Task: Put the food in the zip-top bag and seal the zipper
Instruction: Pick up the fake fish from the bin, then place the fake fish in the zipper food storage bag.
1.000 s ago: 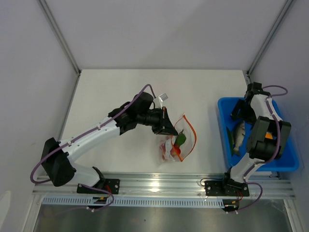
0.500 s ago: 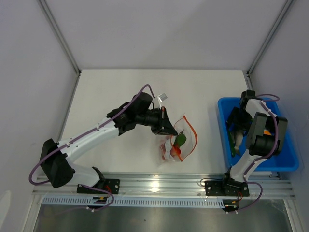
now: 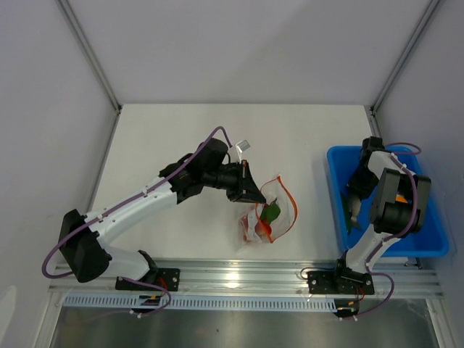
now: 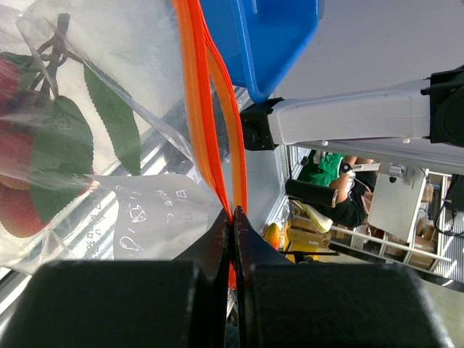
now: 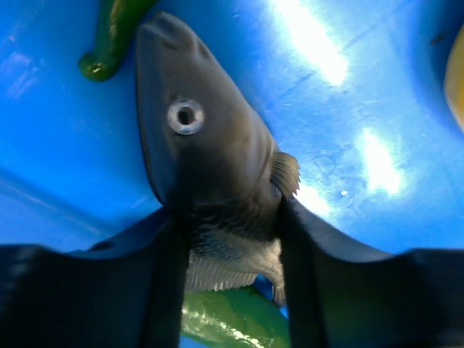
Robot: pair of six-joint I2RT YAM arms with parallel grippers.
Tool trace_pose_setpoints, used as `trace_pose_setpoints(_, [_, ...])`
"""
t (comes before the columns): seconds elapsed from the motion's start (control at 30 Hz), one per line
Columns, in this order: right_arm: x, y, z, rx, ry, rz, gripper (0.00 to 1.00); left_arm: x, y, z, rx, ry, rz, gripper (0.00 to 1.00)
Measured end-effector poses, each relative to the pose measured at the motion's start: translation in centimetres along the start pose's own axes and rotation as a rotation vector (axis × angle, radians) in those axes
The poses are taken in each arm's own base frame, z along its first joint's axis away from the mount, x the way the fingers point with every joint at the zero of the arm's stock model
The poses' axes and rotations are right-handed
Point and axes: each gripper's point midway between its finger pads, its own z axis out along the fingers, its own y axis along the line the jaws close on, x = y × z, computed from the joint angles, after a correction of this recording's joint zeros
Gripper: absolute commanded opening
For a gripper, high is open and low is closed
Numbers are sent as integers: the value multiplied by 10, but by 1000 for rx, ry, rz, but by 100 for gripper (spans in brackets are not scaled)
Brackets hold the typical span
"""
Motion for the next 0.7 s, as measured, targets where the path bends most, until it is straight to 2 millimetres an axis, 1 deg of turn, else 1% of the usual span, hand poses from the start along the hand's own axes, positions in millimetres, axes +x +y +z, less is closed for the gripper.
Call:
trace_pose_setpoints(0.03, [0, -1, 0, 2, -9, 4, 23, 0, 0, 0, 0, 0, -1, 0])
trace_pose_setpoints(0.1, [-2, -3, -3, 7, -24, 10, 13, 0, 0, 0, -1, 1, -1, 1])
trace_pose_setpoints(0.13, [-2, -4, -6, 6, -27, 22, 6, 0, 0, 0, -1, 1, -1, 1])
trace_pose_setpoints(0.17, [-2, -5, -7, 2, -27, 23, 2, 0, 0, 0, 0, 1, -1, 1])
trace_pose_setpoints(0.2, [-2, -6, -8, 2, -27, 31, 0, 0, 0, 0, -1, 1, -1, 1])
trace_pose_setpoints(0.27, [-3, -8, -16, -6, -29, 42, 0, 0, 1, 1, -1, 4, -2, 1])
trace_pose_setpoints(0.33, [-10, -10, -31, -18, -47, 57, 0, -1, 0, 3, -3, 6, -5, 1])
trace_pose_setpoints(0.4, [-29, -10, -54, -40, -94, 78, 0, -4, -1, 5, -2, 6, -5, 1])
trace_pose_setpoints(0.43, [-43, -9, -67, -58, -134, 90, 0, -5, -2, 6, -1, 8, -5, 1])
trace_pose_setpoints(0.5, [-70, -5, -99, -103, -223, 111, 0, -8, -4, 9, 1, 9, -8, 1])
trace_pose_setpoints(0.53, [-80, -3, -114, -129, -266, 122, 0, -10, -5, 10, 2, 10, -10, 1])
trace_pose_setpoints(0.6, [-90, 2, -142, -183, -326, 138, 0, -12, -6, 13, 2, 12, -12, 1])
trace_pose_setpoints(0.7, [-90, 18, -188, -301, -385, 129, 0, -13, -7, 17, 8, 24, -22, 1])
